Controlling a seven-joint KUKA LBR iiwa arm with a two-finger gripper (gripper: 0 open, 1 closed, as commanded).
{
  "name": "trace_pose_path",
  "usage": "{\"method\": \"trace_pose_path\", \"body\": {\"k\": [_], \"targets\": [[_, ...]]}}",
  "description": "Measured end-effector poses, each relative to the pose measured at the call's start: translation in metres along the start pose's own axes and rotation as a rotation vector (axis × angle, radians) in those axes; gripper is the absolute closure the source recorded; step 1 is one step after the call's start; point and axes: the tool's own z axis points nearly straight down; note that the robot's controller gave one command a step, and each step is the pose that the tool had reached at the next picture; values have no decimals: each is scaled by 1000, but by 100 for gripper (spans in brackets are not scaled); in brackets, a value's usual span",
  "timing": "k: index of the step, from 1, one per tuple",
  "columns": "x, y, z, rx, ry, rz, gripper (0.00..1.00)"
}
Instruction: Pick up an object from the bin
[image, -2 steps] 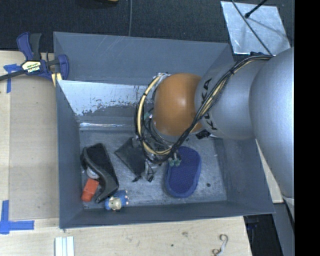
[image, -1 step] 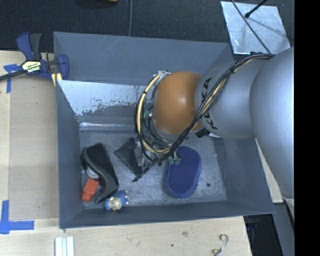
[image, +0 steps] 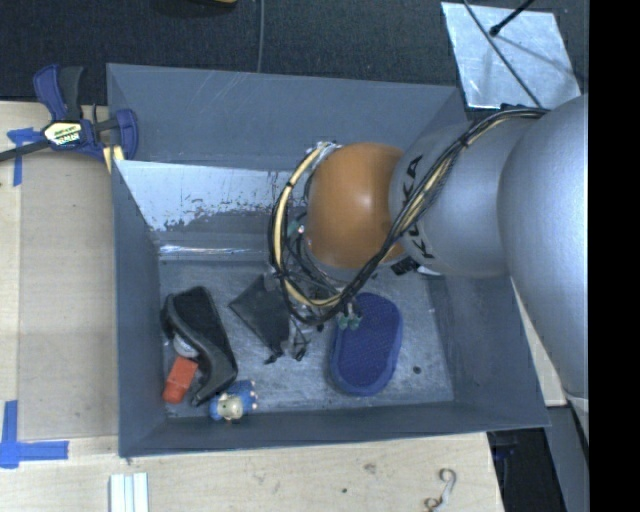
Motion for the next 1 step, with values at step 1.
{"method": "trace_pose_path", "body": {"k": [1], "targets": [[-7,-26,-28,1,-5,-242,0]]}}
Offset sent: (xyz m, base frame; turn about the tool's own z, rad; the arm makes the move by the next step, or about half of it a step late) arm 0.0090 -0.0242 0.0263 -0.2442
